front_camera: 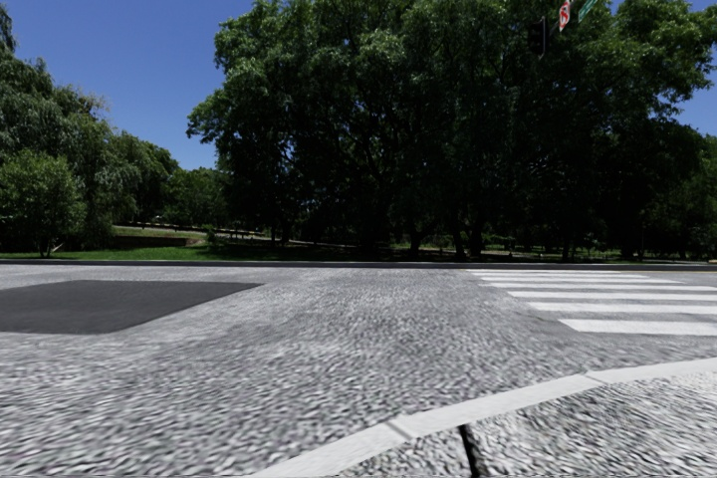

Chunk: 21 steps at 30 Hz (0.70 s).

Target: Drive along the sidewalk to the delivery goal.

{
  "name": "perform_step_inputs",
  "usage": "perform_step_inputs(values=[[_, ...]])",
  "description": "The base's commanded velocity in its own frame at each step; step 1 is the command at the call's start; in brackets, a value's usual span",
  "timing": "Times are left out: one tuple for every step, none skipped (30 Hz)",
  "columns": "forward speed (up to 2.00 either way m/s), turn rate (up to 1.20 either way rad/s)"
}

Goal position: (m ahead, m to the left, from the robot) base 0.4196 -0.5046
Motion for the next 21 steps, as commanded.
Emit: perform_step_inputs(values=[[0.33,0.0],[0.23,0.0],[0.23,0.0],[0.03,0.0],[0.0,0.0],[0.0,0.0],[0.0,0.0],[0.0,0.0],[0.0,0.0],[0.0,0.0],[0.0,0.0],[0.0,0.0],[0.0,0.0],[0.0,0.0],[0.0,0.0],[0.0,0.0],[0.0,0.0],[0.0,0.0],[0.0,0.0],[0.0,0.0],[0.0,0.0]])
